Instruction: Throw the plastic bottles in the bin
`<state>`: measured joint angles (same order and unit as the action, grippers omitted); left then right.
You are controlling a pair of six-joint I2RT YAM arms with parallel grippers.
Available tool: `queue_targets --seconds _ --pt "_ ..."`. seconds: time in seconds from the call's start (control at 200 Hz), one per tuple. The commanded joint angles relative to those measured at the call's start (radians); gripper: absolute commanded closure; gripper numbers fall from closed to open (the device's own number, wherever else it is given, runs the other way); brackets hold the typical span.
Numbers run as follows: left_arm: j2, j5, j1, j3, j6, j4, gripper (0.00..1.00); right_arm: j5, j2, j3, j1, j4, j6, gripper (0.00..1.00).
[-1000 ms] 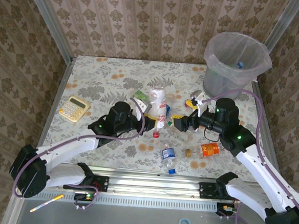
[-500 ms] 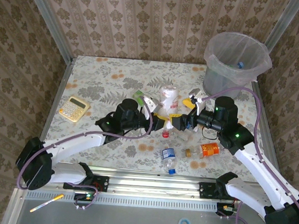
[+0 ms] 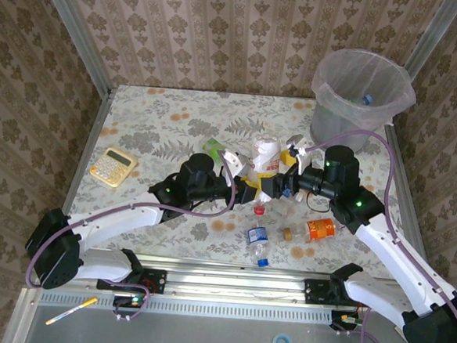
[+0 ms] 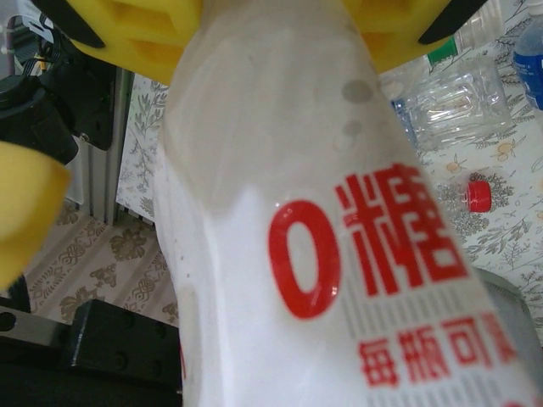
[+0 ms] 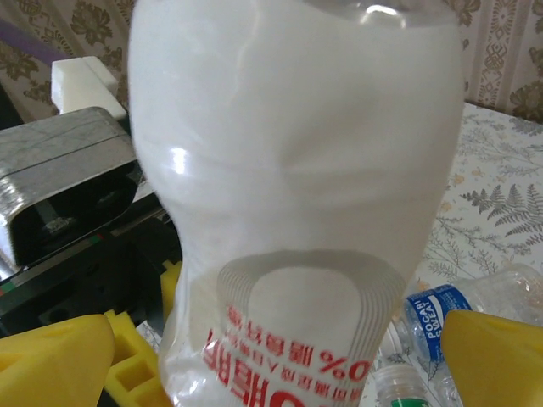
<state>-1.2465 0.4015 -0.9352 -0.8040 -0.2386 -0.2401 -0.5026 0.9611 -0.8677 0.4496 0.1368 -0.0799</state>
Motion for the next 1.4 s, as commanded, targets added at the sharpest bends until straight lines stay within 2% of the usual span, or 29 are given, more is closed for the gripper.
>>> queue_targets --seconds 0.0,0.225,0.46,0.765,1.14,1.195,1.255,1.395 --pt "-0.005 0.031 -0.011 -0.033 0.003 -0.049 0.75 -0.014 0.008 -0.017 -0.002 -0.047 -0.011 0.01" --pt "-0.014 0.034 -0.021 -0.033 0.001 -0.064 0.75 -0.027 0.021 -0.019 -0.004 -0.063 -0.024 0.08" --pt "-0.020 0.050 -0.022 -0.032 0.000 -0.075 0.75 -0.030 0.021 -0.016 -0.006 -0.072 -0.031 0.24" --pt "-0.042 0.097 -0.021 -0.039 -0.015 -0.097 0.75 -0.036 0.024 -0.011 -0.008 -0.079 -0.034 0.38" --pt "-0.051 0.118 -0.014 -0.036 -0.025 -0.118 0.71 -0.049 0.015 -0.009 -0.012 -0.065 -0.030 0.78" --pt "-0.053 0.115 -0.012 -0.034 -0.031 -0.118 0.68 -0.045 0.010 -0.009 -0.012 -0.064 -0.029 0.82" --pt "-0.052 0.109 -0.008 -0.033 -0.036 -0.117 0.58 -0.043 0.006 -0.008 -0.012 -0.063 -0.027 0.85" --pt "-0.047 0.088 0.002 -0.029 -0.050 -0.108 0.13 -0.022 -0.004 -0.005 -0.014 -0.060 -0.025 0.85"
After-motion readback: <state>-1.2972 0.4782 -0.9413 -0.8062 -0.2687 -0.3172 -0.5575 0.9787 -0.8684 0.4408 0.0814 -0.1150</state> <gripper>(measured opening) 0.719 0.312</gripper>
